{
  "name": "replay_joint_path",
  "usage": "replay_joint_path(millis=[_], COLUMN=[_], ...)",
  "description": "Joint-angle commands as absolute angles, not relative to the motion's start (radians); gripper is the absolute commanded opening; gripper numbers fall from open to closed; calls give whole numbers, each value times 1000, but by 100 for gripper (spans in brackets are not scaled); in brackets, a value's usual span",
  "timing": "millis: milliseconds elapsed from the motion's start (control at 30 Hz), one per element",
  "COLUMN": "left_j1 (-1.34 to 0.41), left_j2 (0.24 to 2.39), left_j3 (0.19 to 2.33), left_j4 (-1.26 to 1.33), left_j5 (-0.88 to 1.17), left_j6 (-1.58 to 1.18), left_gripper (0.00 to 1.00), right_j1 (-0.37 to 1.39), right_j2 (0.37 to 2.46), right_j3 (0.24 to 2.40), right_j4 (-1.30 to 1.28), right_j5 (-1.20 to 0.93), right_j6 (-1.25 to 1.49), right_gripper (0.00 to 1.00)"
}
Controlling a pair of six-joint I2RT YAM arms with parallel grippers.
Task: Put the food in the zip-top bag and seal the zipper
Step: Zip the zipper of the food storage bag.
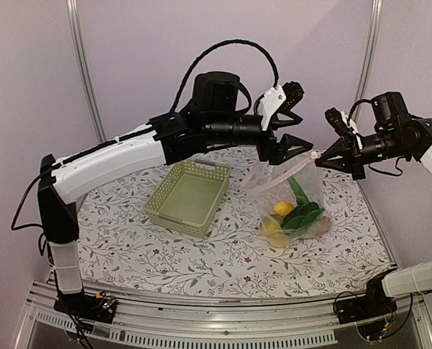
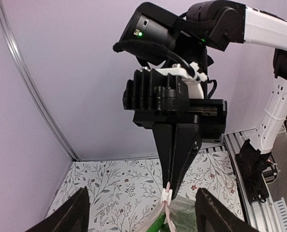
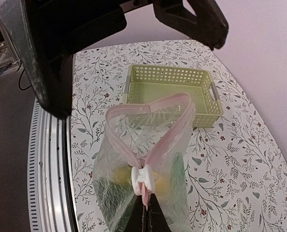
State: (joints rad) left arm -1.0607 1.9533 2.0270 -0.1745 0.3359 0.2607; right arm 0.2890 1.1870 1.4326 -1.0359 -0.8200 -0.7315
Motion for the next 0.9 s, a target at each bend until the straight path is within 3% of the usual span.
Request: replay_joint_path(millis=[0,300,867], left_j1=[-1049,-1039,-1035], left_j2=[2024,2066,2129], left_j3=[2080,2104,2163], left_j4=[-216,-231,-275], left_j5=[427,490,518], left_j6=[226,164,163], left_gripper=[69,45,32], right_j1=[310,319,324], right_j2=[1173,1176,1177], right_j3=[1457,1450,1450], right_j4=[-1061,-1057,-1054], right_j5=[-820,-806,-797], right_j6=[-753,-752,-749], right_gripper=[0,0,0])
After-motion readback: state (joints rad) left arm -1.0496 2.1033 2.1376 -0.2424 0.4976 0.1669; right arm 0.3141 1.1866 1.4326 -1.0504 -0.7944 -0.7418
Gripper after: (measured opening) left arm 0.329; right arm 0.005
